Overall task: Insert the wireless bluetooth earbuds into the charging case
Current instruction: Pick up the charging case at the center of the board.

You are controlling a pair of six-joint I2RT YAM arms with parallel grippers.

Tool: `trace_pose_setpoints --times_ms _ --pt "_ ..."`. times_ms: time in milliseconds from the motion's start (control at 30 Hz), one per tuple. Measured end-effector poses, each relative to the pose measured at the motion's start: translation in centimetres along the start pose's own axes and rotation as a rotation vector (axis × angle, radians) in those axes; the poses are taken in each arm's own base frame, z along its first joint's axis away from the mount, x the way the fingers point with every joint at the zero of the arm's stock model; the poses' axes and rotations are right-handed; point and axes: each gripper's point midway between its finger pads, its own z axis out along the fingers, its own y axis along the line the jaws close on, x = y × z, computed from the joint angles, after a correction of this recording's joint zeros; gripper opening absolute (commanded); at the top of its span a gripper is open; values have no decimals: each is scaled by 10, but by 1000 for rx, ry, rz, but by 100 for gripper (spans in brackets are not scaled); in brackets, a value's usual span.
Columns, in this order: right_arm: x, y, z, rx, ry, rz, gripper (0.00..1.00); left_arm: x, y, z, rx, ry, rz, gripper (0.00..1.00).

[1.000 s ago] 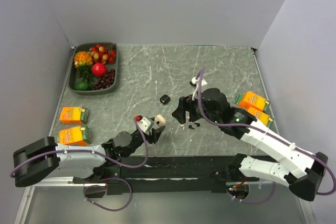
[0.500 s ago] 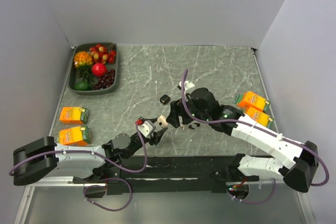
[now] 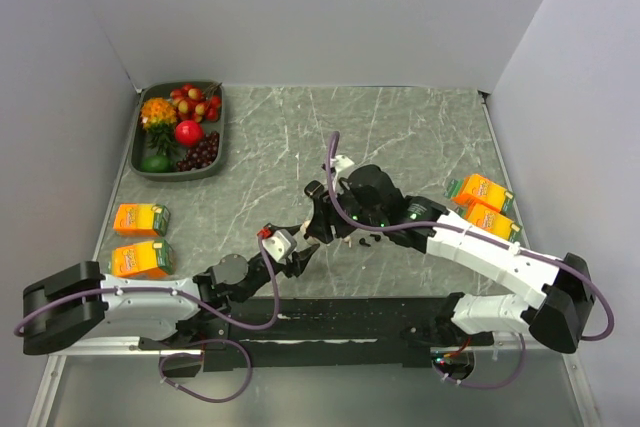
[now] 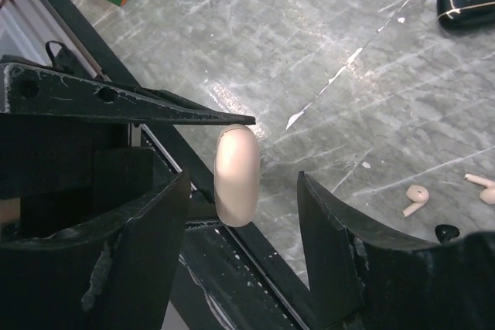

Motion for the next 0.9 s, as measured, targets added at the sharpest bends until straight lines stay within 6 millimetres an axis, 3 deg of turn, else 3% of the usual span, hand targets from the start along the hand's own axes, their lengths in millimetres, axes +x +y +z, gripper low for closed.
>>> trace_pose_setpoints --times_ms 233,467,900 --pt "4 0 9 0 29 1 51 -4 0 -1 1 -7 -6 1" --pt "5 4 10 -14 34 5 27 -3 -1 -2 3 -2 -8 1" --pt "-2 11 2 -52 -6 17 23 -15 -1 -4 2 -44 -25 1"
